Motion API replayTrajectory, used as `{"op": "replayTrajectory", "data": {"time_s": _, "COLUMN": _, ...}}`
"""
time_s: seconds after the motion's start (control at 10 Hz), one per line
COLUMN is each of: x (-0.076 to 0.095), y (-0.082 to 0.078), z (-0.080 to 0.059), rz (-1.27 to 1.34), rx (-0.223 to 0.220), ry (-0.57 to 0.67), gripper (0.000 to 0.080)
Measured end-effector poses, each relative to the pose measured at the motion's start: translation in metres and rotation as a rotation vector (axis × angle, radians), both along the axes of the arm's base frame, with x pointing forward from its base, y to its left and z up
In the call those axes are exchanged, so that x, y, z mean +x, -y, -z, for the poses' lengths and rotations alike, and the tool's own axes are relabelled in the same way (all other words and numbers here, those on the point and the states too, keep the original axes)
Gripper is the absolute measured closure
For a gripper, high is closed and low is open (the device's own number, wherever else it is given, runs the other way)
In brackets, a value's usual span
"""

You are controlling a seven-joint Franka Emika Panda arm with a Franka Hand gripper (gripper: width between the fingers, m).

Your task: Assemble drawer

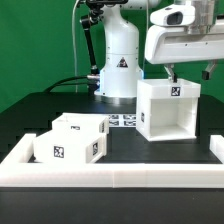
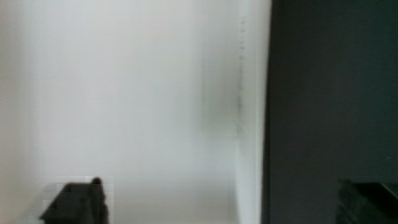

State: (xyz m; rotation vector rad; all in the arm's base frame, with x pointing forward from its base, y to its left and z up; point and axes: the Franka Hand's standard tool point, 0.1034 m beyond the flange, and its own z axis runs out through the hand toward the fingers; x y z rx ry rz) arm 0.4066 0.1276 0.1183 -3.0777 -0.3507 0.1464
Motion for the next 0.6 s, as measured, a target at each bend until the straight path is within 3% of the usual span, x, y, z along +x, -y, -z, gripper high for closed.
{"op": "replayTrajectory", "data": {"time_s": 0.4, "x": -0.011, "y": -0.004, "z": 0.016, "rz": -0.006, "rx": 0.007, "ry": 0.027, "gripper": 0.015}}
{"op": "replayTrajectory", "data": {"time_s": 0.5, "x": -0.012, "y": -0.003, "z": 0.017, "rz": -0.005, "rx": 0.007, "ry": 0.025, "gripper": 0.0275}}
{"op": "replayTrajectory", "data": {"time_s": 0.6, "x": -0.011, "y": -0.002, "z": 0.017, "rz": -0.006, "rx": 0.007, "ry": 0.024, "gripper": 0.0275}}
